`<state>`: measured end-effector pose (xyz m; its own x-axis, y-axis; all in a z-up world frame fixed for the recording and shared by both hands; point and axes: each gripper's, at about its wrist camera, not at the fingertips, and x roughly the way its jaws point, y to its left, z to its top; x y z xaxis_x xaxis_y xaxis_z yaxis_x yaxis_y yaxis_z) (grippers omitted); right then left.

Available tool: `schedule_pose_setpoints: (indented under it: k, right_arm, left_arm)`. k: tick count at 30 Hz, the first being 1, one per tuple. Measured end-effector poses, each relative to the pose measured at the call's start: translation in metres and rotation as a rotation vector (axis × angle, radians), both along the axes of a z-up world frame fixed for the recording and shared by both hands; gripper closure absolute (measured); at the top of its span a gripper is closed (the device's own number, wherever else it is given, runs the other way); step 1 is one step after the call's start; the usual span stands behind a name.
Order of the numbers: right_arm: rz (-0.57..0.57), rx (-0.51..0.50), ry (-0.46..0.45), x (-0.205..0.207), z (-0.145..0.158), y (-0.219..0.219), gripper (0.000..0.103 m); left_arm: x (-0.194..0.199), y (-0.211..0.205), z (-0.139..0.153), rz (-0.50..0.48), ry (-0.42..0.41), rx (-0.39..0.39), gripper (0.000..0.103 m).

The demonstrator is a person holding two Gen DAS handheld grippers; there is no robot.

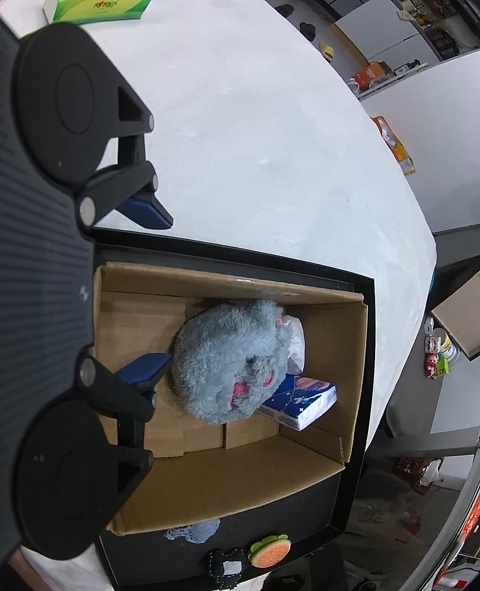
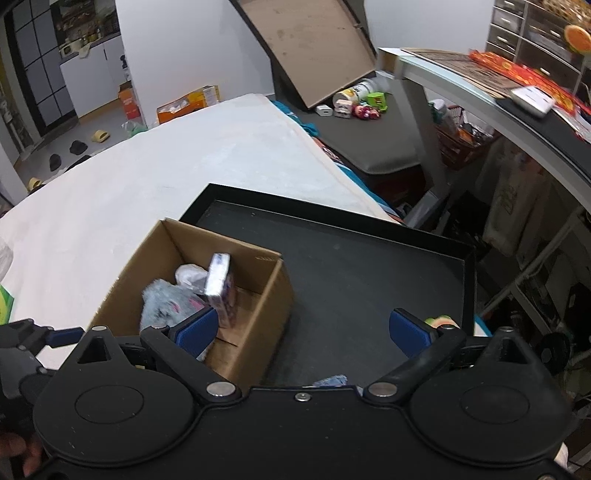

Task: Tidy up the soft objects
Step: 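Move the right gripper to the black-and-white cloth plush and grasp it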

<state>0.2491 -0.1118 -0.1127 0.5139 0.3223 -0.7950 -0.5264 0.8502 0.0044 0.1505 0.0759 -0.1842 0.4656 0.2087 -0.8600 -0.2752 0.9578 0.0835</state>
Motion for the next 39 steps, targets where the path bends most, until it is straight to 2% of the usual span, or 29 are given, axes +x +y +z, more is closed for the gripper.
schedule_pose_setpoints:
  k: [2, 8, 21, 27, 34, 39]
  right_arm:
    - [-0.017, 0.000, 0.000, 0.001, -0.002, -0.007, 0.000]
    - [-0.049, 0.016, 0.019, 0.006, -0.010, -0.029, 0.000]
    - [-0.181, 0.001, 0.053, 0.020, -0.039, -0.079, 0.000]
    - [-0.223, -0.036, 0.062, 0.023, -0.052, -0.089, 0.000]
    - [-0.256, -0.057, 0.114, 0.035, -0.071, -0.096, 0.000]
    - [-0.281, -0.094, 0.146, 0.043, -0.084, -0.098, 0.000]
  left_arm:
    - [0.000, -0.002, 0.001, -0.005, -0.001, 0.011, 0.025]
    - [-0.001, -0.009, 0.005, -0.016, -0.018, 0.053, 0.020]
    - [0.003, -0.021, 0.005, -0.035, 0.005, 0.123, 0.020]
    - [0.006, -0.025, 0.005, -0.036, 0.017, 0.141, 0.020]
    - [0.008, -0.032, 0.002, -0.045, 0.034, 0.181, 0.020]
    - [0.010, -0.031, 0.002, -0.035, 0.043, 0.181, 0.020]
